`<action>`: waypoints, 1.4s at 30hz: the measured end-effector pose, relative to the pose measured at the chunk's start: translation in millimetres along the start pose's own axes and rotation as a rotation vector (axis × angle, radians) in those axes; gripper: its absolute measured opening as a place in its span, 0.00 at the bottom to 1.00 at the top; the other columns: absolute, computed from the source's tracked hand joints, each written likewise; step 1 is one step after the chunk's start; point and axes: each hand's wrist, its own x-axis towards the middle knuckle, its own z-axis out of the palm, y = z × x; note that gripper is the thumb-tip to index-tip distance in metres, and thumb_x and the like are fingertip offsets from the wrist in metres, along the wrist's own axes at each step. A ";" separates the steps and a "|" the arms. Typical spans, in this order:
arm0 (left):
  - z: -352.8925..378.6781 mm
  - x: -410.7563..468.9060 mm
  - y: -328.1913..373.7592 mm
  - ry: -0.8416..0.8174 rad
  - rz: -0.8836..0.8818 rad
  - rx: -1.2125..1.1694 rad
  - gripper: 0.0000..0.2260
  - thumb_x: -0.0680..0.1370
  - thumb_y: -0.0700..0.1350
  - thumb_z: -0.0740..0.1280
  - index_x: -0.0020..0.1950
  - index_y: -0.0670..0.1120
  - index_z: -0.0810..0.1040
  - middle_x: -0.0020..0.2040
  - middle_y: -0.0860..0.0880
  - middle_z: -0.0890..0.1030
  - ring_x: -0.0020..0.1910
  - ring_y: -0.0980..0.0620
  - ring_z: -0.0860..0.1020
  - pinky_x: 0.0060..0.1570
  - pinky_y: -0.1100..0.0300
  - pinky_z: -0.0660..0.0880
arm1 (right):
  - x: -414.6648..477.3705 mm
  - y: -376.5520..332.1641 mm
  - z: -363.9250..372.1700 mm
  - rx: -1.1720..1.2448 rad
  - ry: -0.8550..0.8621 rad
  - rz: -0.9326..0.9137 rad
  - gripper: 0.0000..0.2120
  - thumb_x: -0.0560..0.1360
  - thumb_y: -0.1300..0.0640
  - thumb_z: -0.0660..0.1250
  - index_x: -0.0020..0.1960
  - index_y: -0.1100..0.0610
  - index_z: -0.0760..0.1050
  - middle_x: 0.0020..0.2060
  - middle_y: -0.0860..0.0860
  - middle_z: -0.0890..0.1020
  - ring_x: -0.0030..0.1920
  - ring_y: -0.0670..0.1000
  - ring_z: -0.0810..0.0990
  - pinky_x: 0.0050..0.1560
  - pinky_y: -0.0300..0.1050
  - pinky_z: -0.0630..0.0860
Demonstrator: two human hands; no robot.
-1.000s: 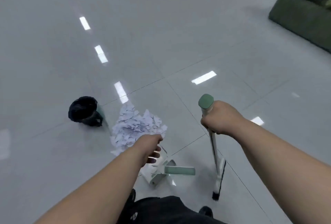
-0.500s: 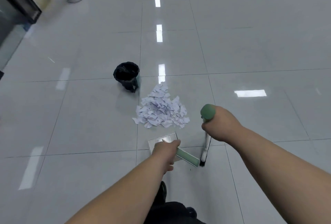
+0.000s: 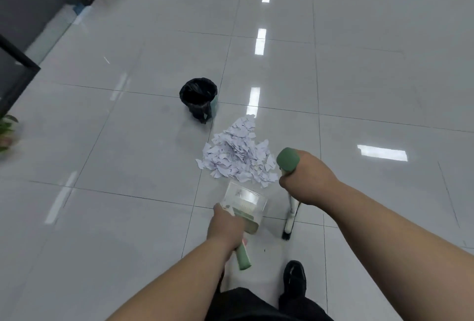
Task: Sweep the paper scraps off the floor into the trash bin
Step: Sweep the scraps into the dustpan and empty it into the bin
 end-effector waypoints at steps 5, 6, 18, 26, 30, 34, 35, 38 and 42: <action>-6.9 -2.4 -9.4 0.166 0.069 0.274 0.09 0.77 0.43 0.61 0.55 0.52 0.74 0.44 0.49 0.81 0.35 0.44 0.82 0.36 0.52 0.82 | 4.8 26.3 0.2 -0.085 -0.101 -0.110 0.08 0.69 0.58 0.64 0.39 0.51 0.65 0.39 0.50 0.75 0.35 0.52 0.74 0.32 0.43 0.68; -4.5 -4.4 -13.9 0.211 0.076 0.300 0.08 0.78 0.47 0.62 0.57 0.52 0.74 0.44 0.50 0.81 0.37 0.46 0.82 0.35 0.53 0.81 | 3.4 32.2 -2.3 -0.074 -0.098 -0.114 0.07 0.69 0.59 0.64 0.39 0.51 0.65 0.39 0.50 0.75 0.35 0.52 0.74 0.32 0.43 0.68; 14.3 -42.3 -31.5 0.268 0.008 -0.038 0.02 0.76 0.41 0.63 0.45 0.47 0.74 0.39 0.45 0.79 0.32 0.44 0.77 0.37 0.51 0.80 | -13.1 68.0 -43.7 0.515 -0.233 0.065 0.09 0.74 0.62 0.71 0.52 0.62 0.75 0.43 0.57 0.80 0.37 0.56 0.83 0.43 0.55 0.83; -2.7 -34.0 -49.1 0.337 -0.016 -0.103 0.10 0.78 0.43 0.62 0.59 0.47 0.73 0.49 0.44 0.81 0.40 0.42 0.78 0.50 0.43 0.83 | -25.6 24.5 10.0 0.259 -0.258 -0.004 0.11 0.76 0.43 0.66 0.46 0.50 0.70 0.43 0.49 0.82 0.36 0.48 0.86 0.45 0.49 0.80; -3.1 -34.1 -67.5 0.318 -0.029 -0.207 0.12 0.81 0.44 0.64 0.64 0.51 0.70 0.44 0.49 0.80 0.36 0.47 0.77 0.40 0.50 0.80 | -22.2 13.3 30.7 0.173 -0.263 -0.005 0.11 0.74 0.45 0.66 0.48 0.51 0.70 0.42 0.53 0.83 0.38 0.49 0.86 0.44 0.49 0.78; -10.1 -28.9 -77.9 0.265 -0.023 -0.162 0.11 0.81 0.45 0.62 0.63 0.52 0.67 0.46 0.50 0.81 0.40 0.44 0.81 0.46 0.43 0.84 | -18.6 5.1 34.9 0.188 -0.249 0.015 0.10 0.75 0.48 0.68 0.46 0.52 0.70 0.44 0.54 0.82 0.35 0.46 0.86 0.49 0.53 0.81; -15.1 -26.8 -77.8 0.265 -0.016 -0.127 0.11 0.81 0.44 0.62 0.63 0.52 0.66 0.46 0.51 0.81 0.42 0.43 0.82 0.48 0.42 0.84 | -18.4 2.1 36.5 0.199 -0.246 0.023 0.10 0.75 0.49 0.68 0.45 0.53 0.70 0.44 0.55 0.82 0.36 0.47 0.86 0.49 0.54 0.81; -29.3 -21.5 -79.1 0.272 0.014 0.004 0.10 0.82 0.43 0.61 0.59 0.52 0.64 0.42 0.54 0.78 0.43 0.43 0.82 0.45 0.49 0.82 | -20.9 -6.9 44.7 0.211 -0.235 0.044 0.10 0.74 0.49 0.69 0.45 0.53 0.70 0.40 0.53 0.79 0.37 0.50 0.87 0.45 0.51 0.79; -42.8 -23.7 -83.6 0.240 0.029 0.087 0.11 0.81 0.42 0.61 0.60 0.51 0.64 0.43 0.53 0.78 0.42 0.44 0.81 0.41 0.53 0.78 | -29.8 -17.0 55.2 0.233 -0.215 0.074 0.11 0.75 0.50 0.70 0.43 0.53 0.69 0.38 0.51 0.77 0.43 0.56 0.86 0.38 0.46 0.74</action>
